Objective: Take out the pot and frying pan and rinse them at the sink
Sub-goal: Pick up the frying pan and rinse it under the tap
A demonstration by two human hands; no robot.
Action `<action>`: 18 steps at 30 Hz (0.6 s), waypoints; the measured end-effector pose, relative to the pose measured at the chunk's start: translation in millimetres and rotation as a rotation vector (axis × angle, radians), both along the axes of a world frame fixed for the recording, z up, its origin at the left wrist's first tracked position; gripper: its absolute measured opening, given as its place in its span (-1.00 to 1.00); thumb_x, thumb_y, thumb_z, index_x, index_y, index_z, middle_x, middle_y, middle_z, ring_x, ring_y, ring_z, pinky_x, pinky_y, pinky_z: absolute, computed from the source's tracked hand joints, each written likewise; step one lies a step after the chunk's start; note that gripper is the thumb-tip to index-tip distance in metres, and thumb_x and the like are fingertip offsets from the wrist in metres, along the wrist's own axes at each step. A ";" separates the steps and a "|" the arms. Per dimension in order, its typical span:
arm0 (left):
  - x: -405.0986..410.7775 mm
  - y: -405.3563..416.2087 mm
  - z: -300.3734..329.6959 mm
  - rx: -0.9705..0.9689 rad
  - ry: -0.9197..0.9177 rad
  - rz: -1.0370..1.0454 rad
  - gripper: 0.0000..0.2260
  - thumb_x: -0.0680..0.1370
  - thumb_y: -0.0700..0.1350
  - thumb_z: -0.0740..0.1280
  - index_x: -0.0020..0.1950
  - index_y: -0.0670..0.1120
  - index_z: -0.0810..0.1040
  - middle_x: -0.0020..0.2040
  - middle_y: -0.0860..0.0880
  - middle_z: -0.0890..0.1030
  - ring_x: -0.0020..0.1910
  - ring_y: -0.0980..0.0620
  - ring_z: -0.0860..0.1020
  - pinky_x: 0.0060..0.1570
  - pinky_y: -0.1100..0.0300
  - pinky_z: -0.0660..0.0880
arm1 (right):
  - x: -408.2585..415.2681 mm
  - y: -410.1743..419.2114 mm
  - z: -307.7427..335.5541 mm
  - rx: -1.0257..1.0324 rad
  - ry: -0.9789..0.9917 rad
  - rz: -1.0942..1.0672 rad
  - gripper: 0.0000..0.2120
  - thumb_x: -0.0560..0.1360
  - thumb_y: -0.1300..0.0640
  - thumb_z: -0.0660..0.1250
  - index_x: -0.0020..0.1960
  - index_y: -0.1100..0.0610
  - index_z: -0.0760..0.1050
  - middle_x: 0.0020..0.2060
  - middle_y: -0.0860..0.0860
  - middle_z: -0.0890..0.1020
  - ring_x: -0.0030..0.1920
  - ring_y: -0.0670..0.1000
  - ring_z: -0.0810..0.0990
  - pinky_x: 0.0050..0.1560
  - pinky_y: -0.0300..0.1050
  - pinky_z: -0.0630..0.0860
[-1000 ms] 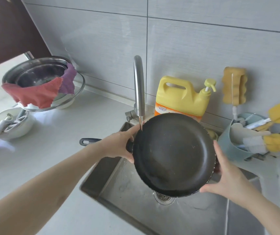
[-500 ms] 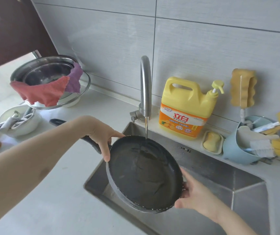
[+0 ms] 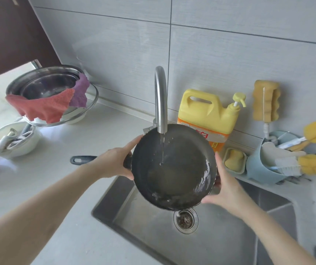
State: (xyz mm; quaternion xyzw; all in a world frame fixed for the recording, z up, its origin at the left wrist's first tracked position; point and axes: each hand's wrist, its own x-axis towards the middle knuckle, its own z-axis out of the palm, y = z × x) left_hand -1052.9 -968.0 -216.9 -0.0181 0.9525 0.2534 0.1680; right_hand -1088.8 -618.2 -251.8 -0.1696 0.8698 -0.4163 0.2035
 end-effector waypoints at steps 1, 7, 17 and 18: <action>0.4 2.8 -5.4 0.077 -0.005 0.014 0.11 0.32 0.01 0.59 0.39 0.53 -0.26 -0.08 0.13 0.57 -0.08 0.11 0.55 -0.09 0.31 0.42 | -7.3 4.7 12.2 0.057 0.007 0.035 0.38 0.16 0.09 0.68 0.48 -0.41 -0.33 0.46 -0.25 0.31 0.38 -0.15 0.40 0.40 -0.15 0.31; 1.5 13.2 -24.6 0.347 -0.241 -0.023 0.10 0.29 -0.07 0.61 0.47 0.47 -0.11 0.12 0.08 0.65 0.15 0.08 0.60 0.37 -0.05 0.38 | -22.8 24.4 65.9 0.207 -0.053 0.180 0.31 0.09 0.04 0.68 0.51 -0.39 -0.14 -0.10 -0.24 0.66 -0.14 -0.22 0.62 -0.05 -0.33 0.50; -5.1 -4.7 28.4 0.234 -0.576 -0.127 -0.11 0.38 -0.29 0.53 0.39 0.43 0.17 -0.17 0.18 0.69 -0.15 0.13 0.66 -0.11 0.34 0.53 | 29.4 16.1 -1.3 -0.022 -0.331 0.144 0.12 0.13 0.19 0.63 0.43 -0.40 0.10 -0.01 0.01 0.71 -0.10 0.14 0.69 0.10 0.15 0.60; -6.5 -6.6 32.9 0.154 -0.561 -0.125 -0.09 0.36 -0.24 0.55 0.41 0.44 0.14 -0.20 0.19 0.67 -0.20 0.16 0.64 -0.15 0.36 0.51 | 36.4 10.2 -10.3 -0.047 -0.343 0.134 0.13 0.14 0.23 0.62 0.47 -0.36 0.08 -0.02 0.03 0.70 -0.11 0.13 0.68 0.08 0.13 0.61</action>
